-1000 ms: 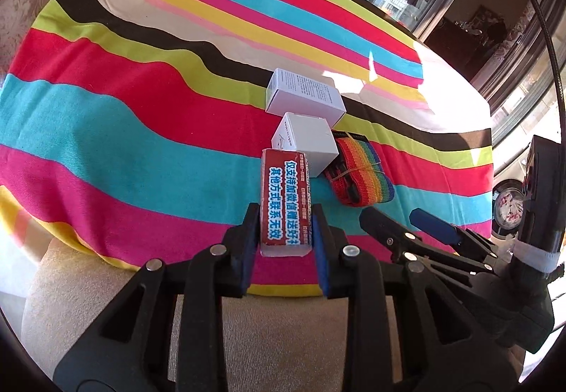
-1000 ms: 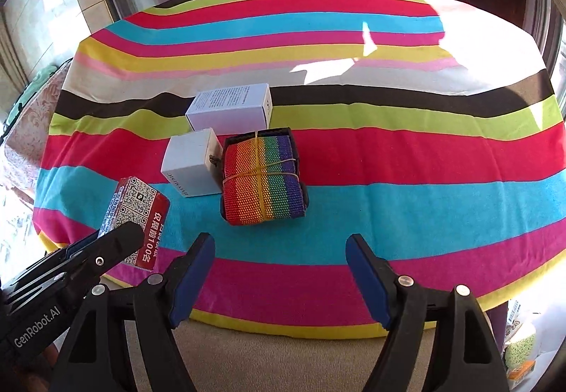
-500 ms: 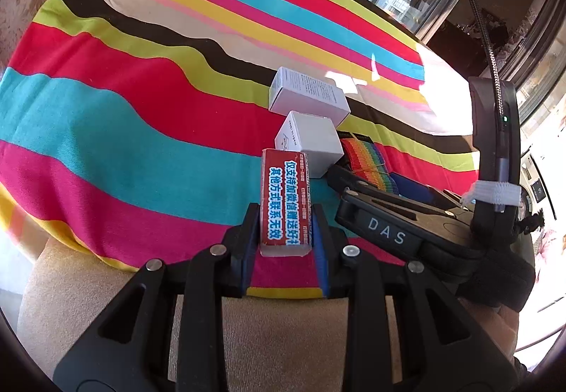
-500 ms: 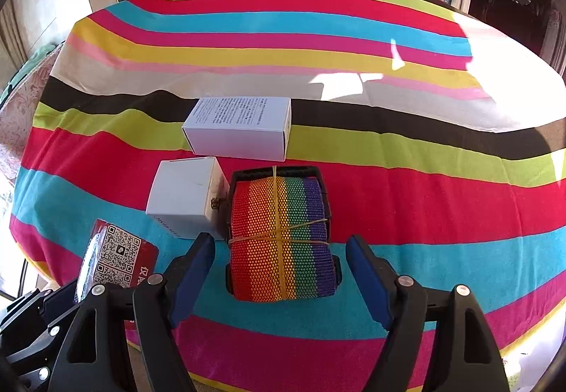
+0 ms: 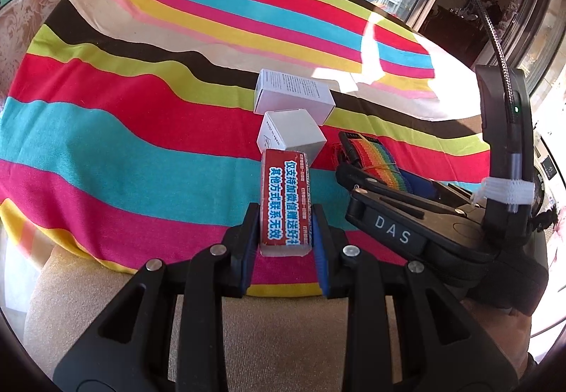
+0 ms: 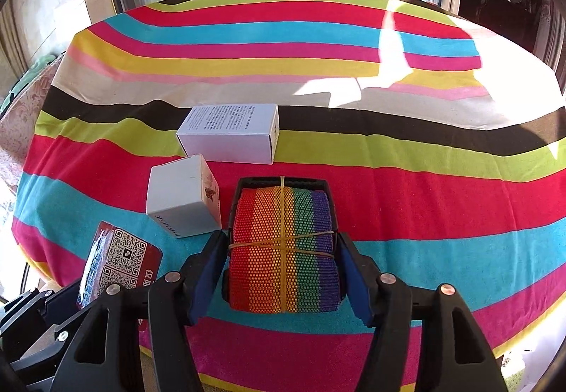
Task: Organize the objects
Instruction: 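Carry the printed box and rainbow pack over the bin and open both tools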
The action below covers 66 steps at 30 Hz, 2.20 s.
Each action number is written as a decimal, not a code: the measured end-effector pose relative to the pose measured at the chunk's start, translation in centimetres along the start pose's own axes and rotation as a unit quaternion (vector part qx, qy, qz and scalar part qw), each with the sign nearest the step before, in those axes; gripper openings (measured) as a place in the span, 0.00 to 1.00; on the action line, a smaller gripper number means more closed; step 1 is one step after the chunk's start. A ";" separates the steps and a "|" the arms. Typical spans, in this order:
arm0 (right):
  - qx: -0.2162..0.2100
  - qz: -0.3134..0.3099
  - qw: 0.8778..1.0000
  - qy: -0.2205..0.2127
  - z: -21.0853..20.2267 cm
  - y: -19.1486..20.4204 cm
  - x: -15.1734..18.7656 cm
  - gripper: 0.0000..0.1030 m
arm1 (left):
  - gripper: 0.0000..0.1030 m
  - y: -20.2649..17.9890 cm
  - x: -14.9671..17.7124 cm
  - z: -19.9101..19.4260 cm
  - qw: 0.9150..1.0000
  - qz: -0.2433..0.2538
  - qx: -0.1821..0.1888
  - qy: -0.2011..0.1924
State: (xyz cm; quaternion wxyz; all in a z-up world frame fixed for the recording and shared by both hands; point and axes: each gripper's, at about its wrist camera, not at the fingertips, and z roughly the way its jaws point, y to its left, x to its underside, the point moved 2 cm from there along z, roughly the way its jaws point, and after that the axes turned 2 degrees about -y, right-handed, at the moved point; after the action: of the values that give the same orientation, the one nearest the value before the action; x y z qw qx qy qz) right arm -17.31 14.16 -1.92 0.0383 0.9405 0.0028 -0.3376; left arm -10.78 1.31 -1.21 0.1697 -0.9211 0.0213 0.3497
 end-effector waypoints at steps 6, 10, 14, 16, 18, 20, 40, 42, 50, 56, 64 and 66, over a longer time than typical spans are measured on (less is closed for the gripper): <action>-0.003 0.036 0.999 -0.006 -1.9 -2.4 1.0 0.61 | 0.31 -2.1 0.1 -1.0 1.000 0.027 0.006 -0.005; 0.000 0.057 0.998 -0.007 -3.2 -3.9 1.9 0.61 | 0.31 -3.8 0.5 -1.4 0.999 0.038 0.017 -0.001; 0.003 0.075 0.997 -0.007 -4.3 -5.2 2.6 0.61 | 0.31 -5.5 1.2 -1.4 0.999 0.045 0.030 0.007; 0.006 0.083 0.997 -0.009 -4.8 -6.0 2.9 0.61 | 0.31 -6.3 1.4 -1.4 0.998 0.051 0.035 0.009; 0.011 0.090 0.996 -0.010 -5.5 -6.8 3.3 0.61 | 0.31 -7.2 1.6 -1.4 0.997 0.057 0.041 0.010; 0.014 0.099 0.995 -0.011 -6.1 -7.6 3.9 0.61 | 0.31 -8.0 1.9 -1.5 0.997 0.063 0.046 0.013; 0.067 0.181 0.981 -0.012 -11.3 -16.3 9.1 0.61 | 0.31 -16.6 4.9 -1.3 0.984 0.134 0.108 0.039; 0.074 0.190 0.979 -0.012 -11.8 -17.3 9.6 0.61 | 0.31 -17.3 5.2 -1.1 0.982 0.139 0.116 0.044; 0.104 0.228 0.968 -0.009 -13.9 -21.3 12.2 0.61 | 0.31 -21.4 6.5 -0.4 0.971 0.161 0.163 0.066; 0.142 0.259 0.955 -0.003 -15.4 -24.6 14.7 0.61 | 0.31 -24.7 7.5 0.1 0.960 0.176 0.202 0.086; 0.191 0.300 0.935 0.008 -16.7 -28.7 17.5 0.61 | 0.31 -28.4 8.8 0.7 0.939 0.201 0.253 0.114; 0.202 0.309 0.930 0.010 -17.0 -29.5 17.8 0.61 | 0.31 -29.2 9.1 0.9 0.934 0.206 0.266 0.124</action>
State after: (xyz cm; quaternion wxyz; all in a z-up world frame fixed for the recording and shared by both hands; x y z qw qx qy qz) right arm 6.33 44.44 -2.27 -0.0500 0.8860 -0.3553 -0.2936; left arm 0.15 29.80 0.91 0.3285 -0.8539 0.3234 0.2416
